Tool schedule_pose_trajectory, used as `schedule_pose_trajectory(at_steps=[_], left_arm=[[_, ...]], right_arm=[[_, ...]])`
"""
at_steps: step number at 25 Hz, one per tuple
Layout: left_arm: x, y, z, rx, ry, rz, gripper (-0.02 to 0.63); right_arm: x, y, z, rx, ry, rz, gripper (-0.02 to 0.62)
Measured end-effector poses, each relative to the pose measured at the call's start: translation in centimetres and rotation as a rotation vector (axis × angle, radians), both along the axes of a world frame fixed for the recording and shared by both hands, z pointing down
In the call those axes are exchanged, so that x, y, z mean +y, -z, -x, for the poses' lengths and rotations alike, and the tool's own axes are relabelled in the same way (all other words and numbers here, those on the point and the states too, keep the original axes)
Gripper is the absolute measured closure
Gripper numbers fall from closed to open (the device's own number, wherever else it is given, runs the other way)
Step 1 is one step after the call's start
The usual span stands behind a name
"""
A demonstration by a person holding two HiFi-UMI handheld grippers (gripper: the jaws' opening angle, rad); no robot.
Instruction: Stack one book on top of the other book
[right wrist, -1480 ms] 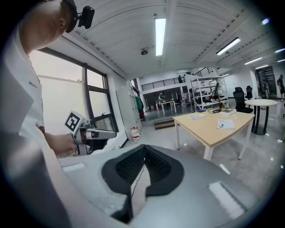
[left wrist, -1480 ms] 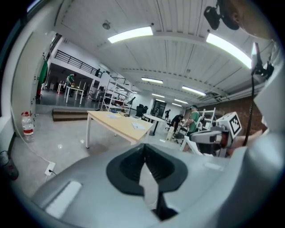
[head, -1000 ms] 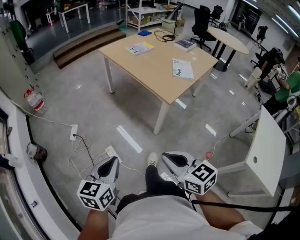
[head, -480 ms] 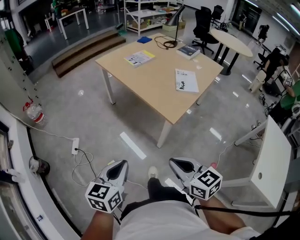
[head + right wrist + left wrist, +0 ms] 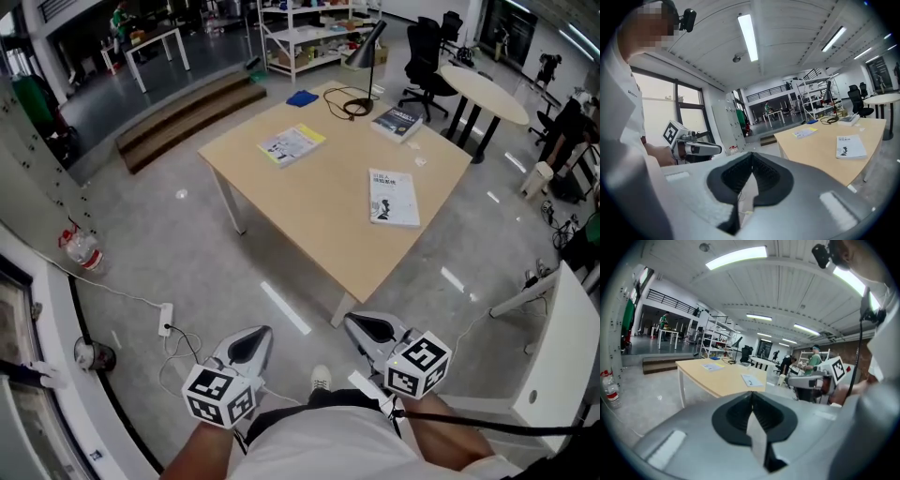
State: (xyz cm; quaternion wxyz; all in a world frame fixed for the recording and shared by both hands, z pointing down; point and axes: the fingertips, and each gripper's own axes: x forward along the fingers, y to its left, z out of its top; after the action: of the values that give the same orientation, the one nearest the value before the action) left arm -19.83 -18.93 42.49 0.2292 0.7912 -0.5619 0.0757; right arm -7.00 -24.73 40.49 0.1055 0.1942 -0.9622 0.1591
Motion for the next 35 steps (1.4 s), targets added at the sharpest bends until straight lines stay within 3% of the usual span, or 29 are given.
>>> schedule_pose_trajectory(at_steps=[15,22,29,35], left_arm=[[-9.1,-0.8,4.9,-0.005,-0.016,0.021,0.601],[-15.2,-1.3,8.6,0.001,-0.161,0.015,0.601],[-20.4,-0.8,14.9,-0.005,-0.218,-0.001,0.601],[-22.9,-2.3,15.8,0.008,-0.314,0.022,0.601]], right_arm=[[-8.4,-1.8,3.7,0.030,-0.045,0.025,0.597],[-12.7,-2.7,6.8,0.049,-0.188,0.066,0.597],[-16.0,-3.3,10.8,0.031,-0.322,0.112,0.597],[-17.0,-3.2,12.1,0.038,-0.413,0.101,0.597]])
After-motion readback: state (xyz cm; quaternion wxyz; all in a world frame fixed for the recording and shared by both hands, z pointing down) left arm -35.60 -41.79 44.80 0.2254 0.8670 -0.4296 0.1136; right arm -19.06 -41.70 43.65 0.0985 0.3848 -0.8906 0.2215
